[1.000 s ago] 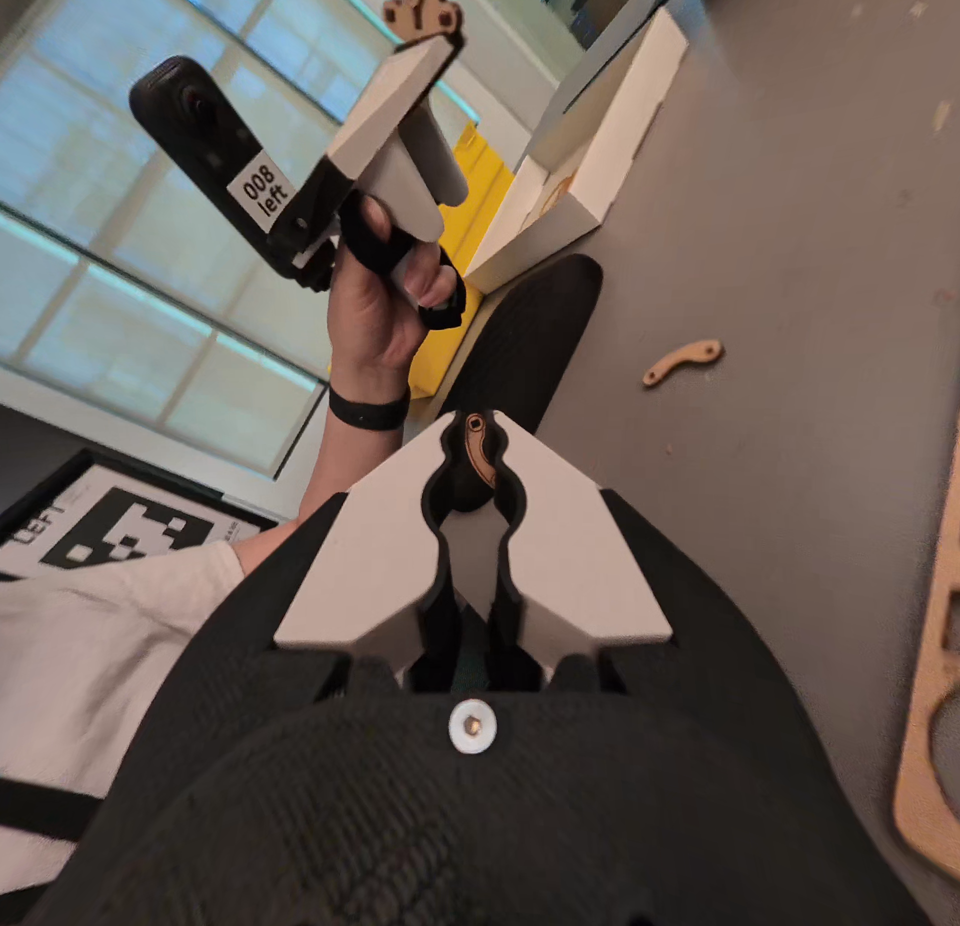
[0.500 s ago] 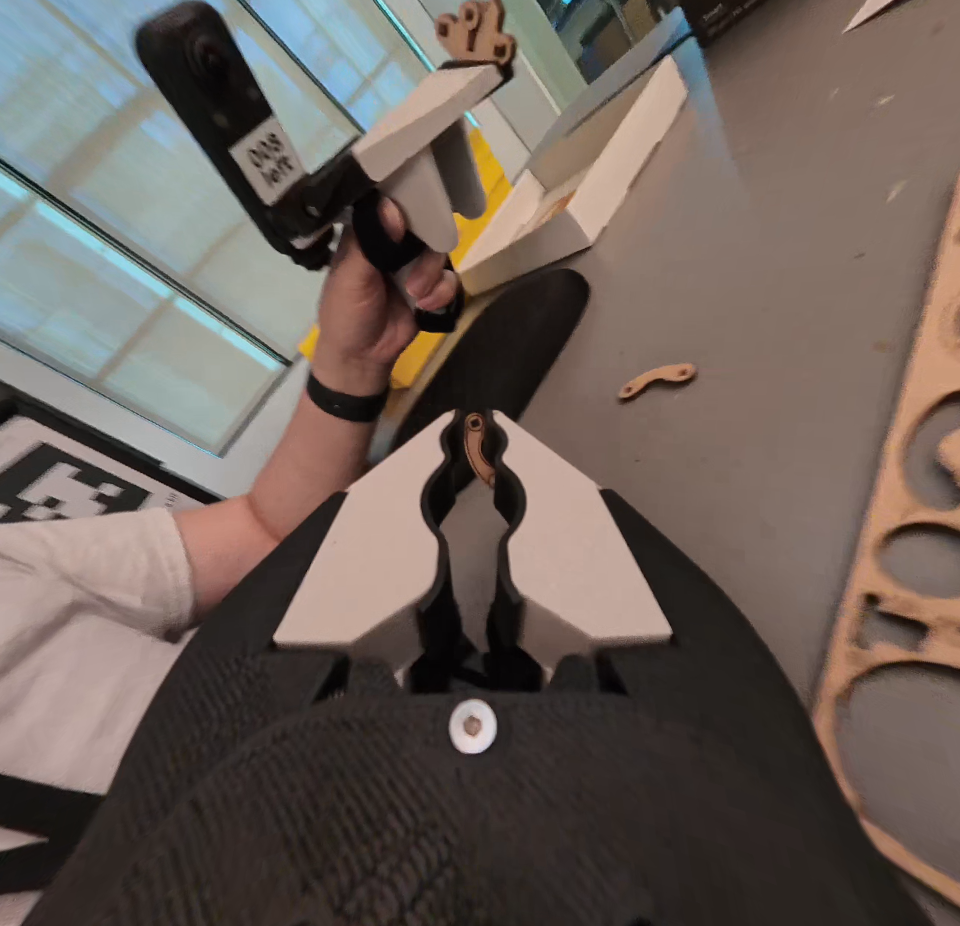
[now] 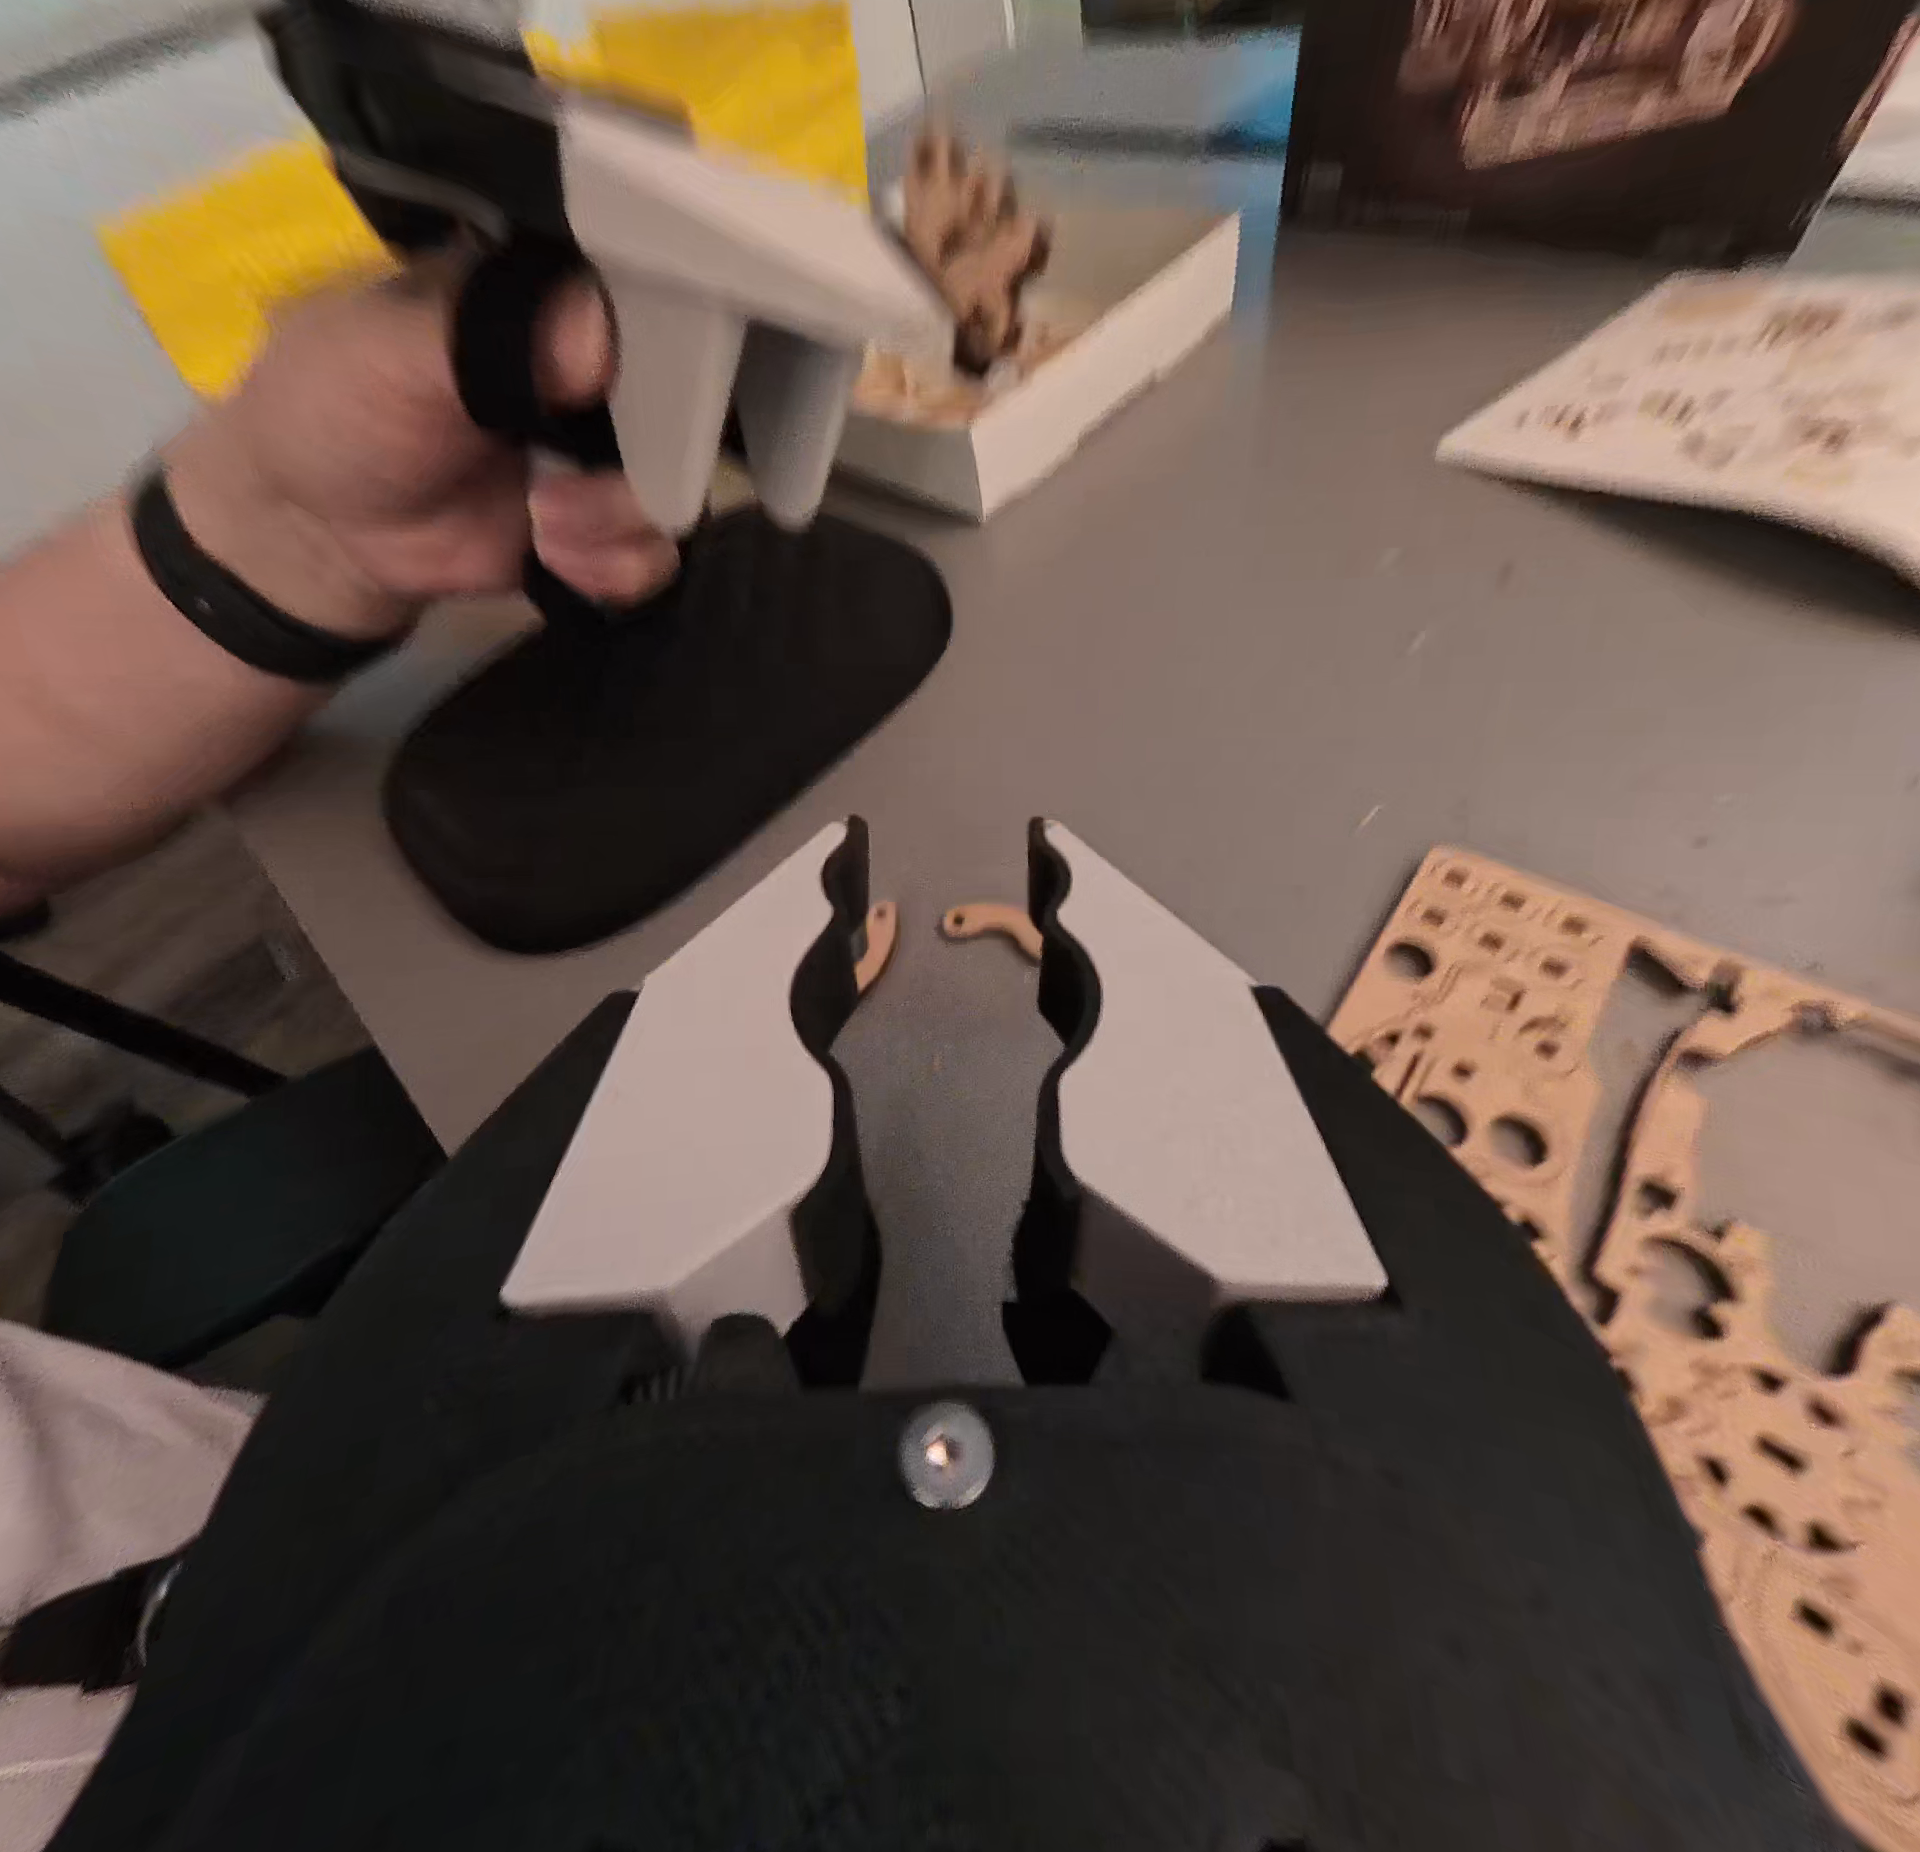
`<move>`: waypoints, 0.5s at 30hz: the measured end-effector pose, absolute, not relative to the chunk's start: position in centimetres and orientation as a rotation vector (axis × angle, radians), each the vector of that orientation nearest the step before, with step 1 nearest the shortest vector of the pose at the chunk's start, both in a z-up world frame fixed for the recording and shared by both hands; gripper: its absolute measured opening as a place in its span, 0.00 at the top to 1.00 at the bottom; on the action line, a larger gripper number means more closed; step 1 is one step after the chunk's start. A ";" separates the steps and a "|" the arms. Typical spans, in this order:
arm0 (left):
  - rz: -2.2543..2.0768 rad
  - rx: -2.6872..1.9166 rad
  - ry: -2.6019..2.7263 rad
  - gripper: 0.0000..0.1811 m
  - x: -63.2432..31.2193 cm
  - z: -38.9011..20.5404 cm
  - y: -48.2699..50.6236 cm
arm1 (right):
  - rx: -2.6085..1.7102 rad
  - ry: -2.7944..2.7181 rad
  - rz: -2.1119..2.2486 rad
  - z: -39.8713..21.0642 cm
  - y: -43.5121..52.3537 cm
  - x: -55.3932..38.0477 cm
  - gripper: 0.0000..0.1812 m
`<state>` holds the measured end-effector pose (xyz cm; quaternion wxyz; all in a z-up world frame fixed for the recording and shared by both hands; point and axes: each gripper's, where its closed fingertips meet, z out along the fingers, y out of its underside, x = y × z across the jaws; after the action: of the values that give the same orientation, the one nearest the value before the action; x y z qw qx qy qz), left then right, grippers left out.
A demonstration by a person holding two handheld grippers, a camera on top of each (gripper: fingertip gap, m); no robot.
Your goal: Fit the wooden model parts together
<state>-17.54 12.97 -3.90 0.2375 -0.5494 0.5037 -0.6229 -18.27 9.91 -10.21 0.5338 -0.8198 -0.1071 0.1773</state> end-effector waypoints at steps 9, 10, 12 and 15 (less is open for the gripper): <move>-1.986 -1.753 1.230 0.99 -17.5 -4.0 9.4 | -1.576 -0.660 0.163 -4.4 10.2 -17.7 0.84; -2.006 -1.789 1.199 0.99 -17.8 -4.4 9.1 | -1.559 -0.735 0.163 -4.8 9.8 -18.6 0.84; -2.037 -1.863 1.122 0.99 -18.4 -5.2 8.4 | -1.554 -0.832 0.166 -5.7 9.3 -19.7 0.84; -2.011 -1.965 1.040 0.98 -19.1 -6.6 7.6 | -1.561 -0.908 0.152 -6.8 8.9 -20.2 0.83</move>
<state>-19.15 7.63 -6.64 0.0721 -0.6538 0.3459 -0.6690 -20.16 8.94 -6.79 0.6169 -0.6778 -0.3945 0.0660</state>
